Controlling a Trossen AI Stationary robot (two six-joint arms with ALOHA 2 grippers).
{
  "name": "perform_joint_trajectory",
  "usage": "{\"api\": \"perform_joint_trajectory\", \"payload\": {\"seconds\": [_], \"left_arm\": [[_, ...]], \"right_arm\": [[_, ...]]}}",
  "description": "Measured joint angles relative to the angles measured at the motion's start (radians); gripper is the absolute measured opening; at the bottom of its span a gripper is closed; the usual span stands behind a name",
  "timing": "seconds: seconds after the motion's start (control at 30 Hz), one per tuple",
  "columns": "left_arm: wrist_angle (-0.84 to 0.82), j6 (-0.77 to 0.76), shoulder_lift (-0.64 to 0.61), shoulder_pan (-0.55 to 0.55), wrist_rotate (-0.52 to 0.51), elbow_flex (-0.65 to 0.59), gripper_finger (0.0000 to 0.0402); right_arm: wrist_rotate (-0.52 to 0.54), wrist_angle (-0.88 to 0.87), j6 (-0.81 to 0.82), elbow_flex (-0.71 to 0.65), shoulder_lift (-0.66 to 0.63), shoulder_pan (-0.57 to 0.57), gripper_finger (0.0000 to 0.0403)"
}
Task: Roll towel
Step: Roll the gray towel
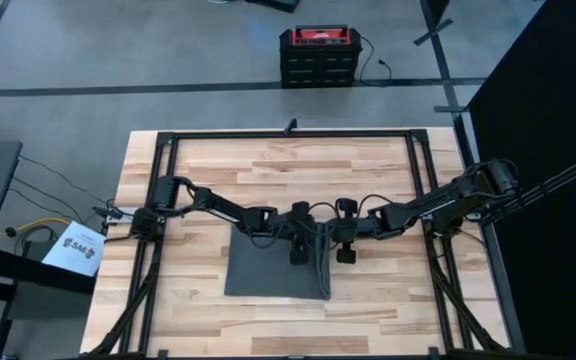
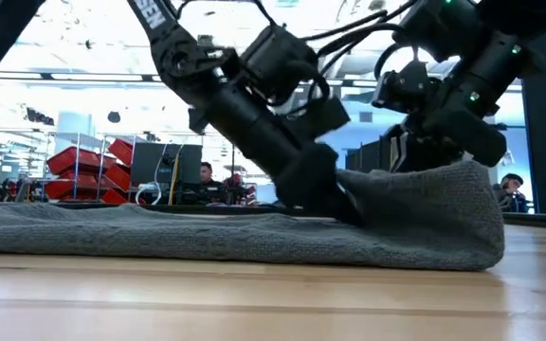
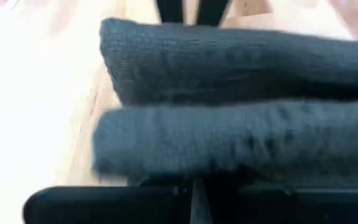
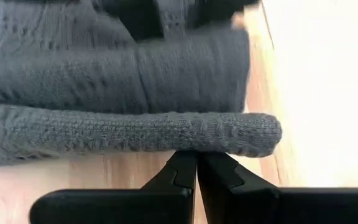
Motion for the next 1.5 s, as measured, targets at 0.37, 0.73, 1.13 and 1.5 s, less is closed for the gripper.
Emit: {"api": "perform_joint_trajectory", "payload": {"seconds": [0.37,0.73,1.13,1.5], "left_arm": [[0.046,0.006,0.003,0.033,0.042,0.000,0.0015],[0.079,0.032,0.066,0.049,0.044,0.065,0.0015],[0.066,0.032,0.116,0.083,0.042,0.125,0.0015],[0.105,0.020,0.132,0.101,0.037,0.126,0.0015]], "right_arm": [[0.000,-0.021,0.033,0.021,0.000,0.038,0.0000],[0.014,-0.022,0.009,0.029,0.000,0.027,0.0000],[0.015,-0.062,-0.021,0.031,0.000,0.032,0.0000],[-0.048,-0.010,-0.094,0.030,0.053,0.016,0.0000]]}}
